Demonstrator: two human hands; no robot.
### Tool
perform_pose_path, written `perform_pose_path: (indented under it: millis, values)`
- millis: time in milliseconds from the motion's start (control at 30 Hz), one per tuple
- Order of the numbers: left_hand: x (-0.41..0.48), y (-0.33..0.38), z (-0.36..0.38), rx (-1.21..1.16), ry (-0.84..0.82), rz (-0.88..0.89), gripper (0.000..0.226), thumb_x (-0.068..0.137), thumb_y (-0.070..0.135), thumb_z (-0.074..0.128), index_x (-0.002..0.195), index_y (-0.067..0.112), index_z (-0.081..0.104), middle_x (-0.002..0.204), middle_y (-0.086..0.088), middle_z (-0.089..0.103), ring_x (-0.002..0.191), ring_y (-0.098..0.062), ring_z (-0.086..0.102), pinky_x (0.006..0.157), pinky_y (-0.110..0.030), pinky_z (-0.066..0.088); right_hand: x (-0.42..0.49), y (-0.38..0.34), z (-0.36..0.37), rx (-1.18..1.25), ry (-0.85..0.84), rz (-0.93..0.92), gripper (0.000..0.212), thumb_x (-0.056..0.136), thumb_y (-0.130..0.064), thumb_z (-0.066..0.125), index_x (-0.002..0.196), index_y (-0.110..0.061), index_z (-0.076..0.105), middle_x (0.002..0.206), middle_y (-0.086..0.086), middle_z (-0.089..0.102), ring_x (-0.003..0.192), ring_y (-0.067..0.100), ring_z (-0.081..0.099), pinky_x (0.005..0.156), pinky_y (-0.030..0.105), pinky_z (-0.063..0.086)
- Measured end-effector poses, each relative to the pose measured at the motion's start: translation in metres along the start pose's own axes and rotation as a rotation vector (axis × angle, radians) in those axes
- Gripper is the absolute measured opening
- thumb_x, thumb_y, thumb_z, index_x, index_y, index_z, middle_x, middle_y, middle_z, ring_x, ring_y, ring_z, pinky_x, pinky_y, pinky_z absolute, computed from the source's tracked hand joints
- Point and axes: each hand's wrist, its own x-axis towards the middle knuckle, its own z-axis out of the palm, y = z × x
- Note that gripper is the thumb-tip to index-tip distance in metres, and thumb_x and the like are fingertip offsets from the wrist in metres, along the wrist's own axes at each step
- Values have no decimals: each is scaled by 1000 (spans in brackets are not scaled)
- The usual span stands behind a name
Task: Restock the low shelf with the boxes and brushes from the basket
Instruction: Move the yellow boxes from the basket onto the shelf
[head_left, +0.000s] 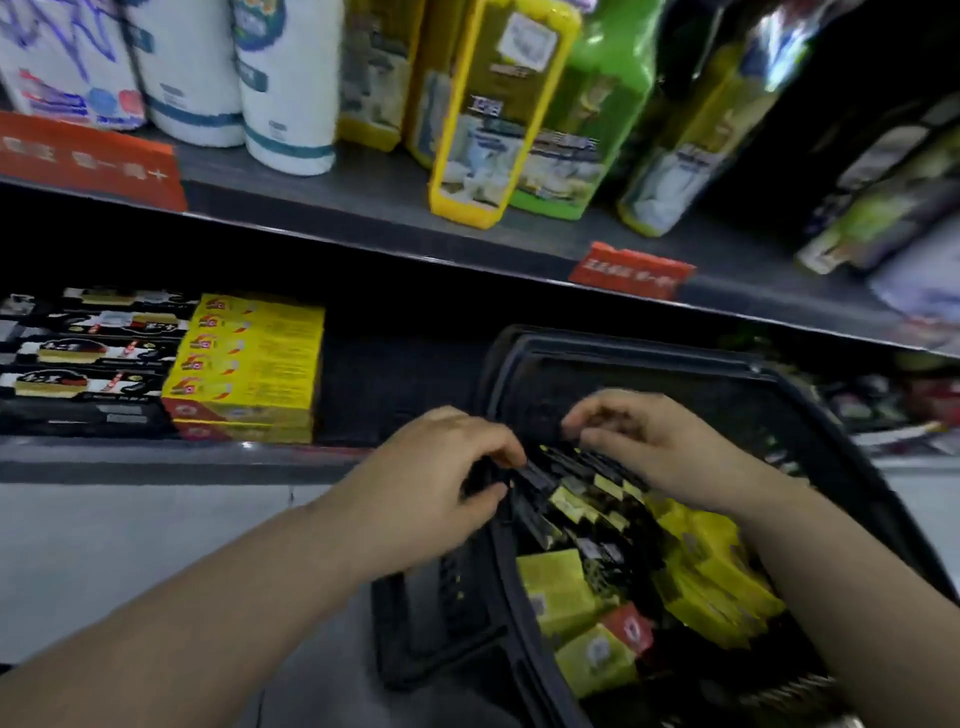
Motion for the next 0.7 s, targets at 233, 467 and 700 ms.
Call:
perform_pose_path:
  millis: [233,467,700]
  values:
    - [-3,60,63,96,-240,163,28,93,44,47,121,40,48,117,23,51,113,1,33,95,-14,20,-78,156,-29,-166,-71,541,25,87,-16,65,111,-15,60,117,5,58,113,21,54,86,23,41]
    - [3,67,78,112,-237,-3,24,91,39,50,115,38,54,107,24,55,104,0,43,88,-19,38,-68,207,14,-690,-335,722,72,85,-34,65,139,-6,28,132,11,52,118,29,54,82,32,43]
    - [19,72,90,100,-280,-81,29,91,37,52,120,34,52,107,22,56,104,-1,46,83,-19,37,-55,179,8,-852,-236,632,44,87,-40,59,118,-10,50,116,6,59,107,28,58,73,34,44]
